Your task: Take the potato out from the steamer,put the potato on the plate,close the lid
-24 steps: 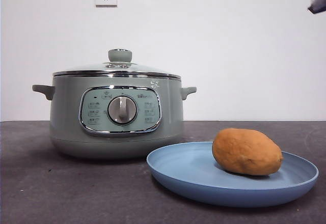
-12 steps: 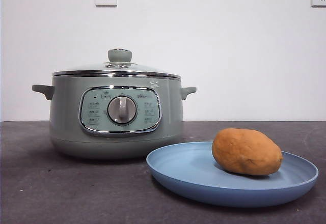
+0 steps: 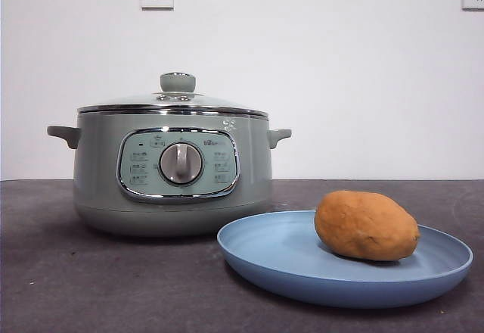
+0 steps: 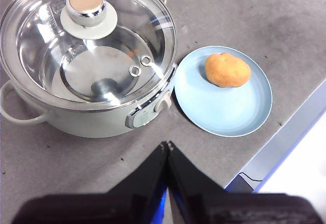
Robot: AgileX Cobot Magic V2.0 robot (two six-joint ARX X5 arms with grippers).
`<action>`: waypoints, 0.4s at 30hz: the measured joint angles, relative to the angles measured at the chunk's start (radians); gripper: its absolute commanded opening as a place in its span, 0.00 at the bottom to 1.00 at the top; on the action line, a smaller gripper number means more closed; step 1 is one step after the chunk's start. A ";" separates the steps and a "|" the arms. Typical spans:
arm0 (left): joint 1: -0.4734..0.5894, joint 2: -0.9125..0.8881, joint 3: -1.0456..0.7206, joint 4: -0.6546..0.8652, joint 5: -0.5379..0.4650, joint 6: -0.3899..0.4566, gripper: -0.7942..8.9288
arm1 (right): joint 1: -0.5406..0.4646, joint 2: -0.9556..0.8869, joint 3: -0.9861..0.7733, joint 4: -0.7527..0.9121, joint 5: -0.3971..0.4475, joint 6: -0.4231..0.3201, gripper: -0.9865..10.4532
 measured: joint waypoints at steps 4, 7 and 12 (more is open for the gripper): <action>0.000 0.000 0.000 0.011 -0.001 0.005 0.08 | 0.000 0.000 0.000 0.000 0.000 0.000 0.09; 0.024 -0.010 0.000 0.037 -0.029 0.036 0.08 | 0.000 0.000 0.000 0.000 0.000 0.000 0.09; 0.148 -0.115 -0.012 0.262 -0.050 0.089 0.08 | 0.000 0.000 0.000 -0.003 0.000 0.000 0.09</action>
